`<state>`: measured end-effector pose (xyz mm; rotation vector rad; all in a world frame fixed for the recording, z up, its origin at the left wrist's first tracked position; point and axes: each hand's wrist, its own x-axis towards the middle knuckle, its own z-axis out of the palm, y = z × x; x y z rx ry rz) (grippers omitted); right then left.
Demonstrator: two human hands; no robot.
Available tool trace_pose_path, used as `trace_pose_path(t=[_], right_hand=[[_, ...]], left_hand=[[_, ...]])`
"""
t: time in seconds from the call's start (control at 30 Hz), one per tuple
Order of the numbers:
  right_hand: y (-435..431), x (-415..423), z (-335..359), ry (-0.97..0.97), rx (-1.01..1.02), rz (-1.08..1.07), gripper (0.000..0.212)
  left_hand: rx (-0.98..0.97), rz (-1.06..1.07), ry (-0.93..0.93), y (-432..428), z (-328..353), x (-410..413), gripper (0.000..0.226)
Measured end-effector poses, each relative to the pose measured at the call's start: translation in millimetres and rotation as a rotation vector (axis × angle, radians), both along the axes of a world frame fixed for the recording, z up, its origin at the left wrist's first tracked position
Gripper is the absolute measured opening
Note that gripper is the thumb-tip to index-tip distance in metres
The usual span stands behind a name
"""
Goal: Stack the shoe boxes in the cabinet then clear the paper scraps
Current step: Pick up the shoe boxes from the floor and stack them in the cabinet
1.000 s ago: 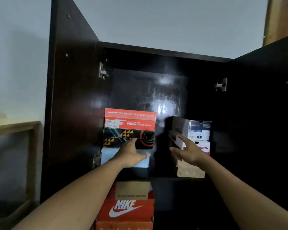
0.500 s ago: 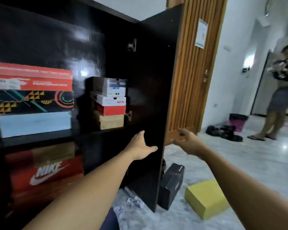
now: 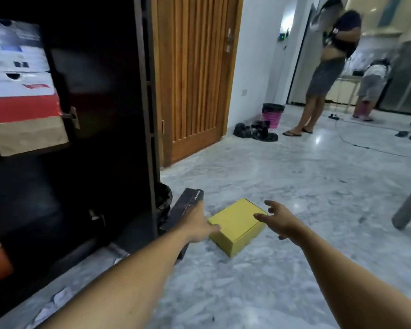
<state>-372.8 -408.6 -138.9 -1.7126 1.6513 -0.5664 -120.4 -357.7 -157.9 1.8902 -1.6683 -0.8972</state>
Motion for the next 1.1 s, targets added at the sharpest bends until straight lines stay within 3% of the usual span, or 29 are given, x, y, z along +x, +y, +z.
trace_pose_path(t=[0.3, 0.53, 0.8, 1.03, 1.1], right_hand=[[-103.7, -40.8, -158.1, 0.027, 0.134, -0.022, 0.073], [-157.6, -33.0, -243.1, 0.101, 0.127, 0.130, 0.066], [-195.7, -18.7, -288.0, 0.144, 0.011, 0.213, 0.066], [-199.6, -16.7, -299.9, 0.145, -0.046, 0.214, 0.067], [-199.1, -17.3, -301.6, 0.136, -0.069, 0.186, 0.066]], left_hand=[[0.146, -0.026, -0.189, -150.9, -113.9, -37.4, 0.108], [0.111, 0.078, -0.271, -230.1, -212.7, -52.1, 0.101], [0.172, 0.350, -0.013, -255.8, -285.5, -44.5, 0.130], [0.180, 0.386, 0.163, -271.7, -298.9, -31.4, 0.131], [0.167, 0.397, 0.192, -272.0, -301.1, -29.2, 0.118]])
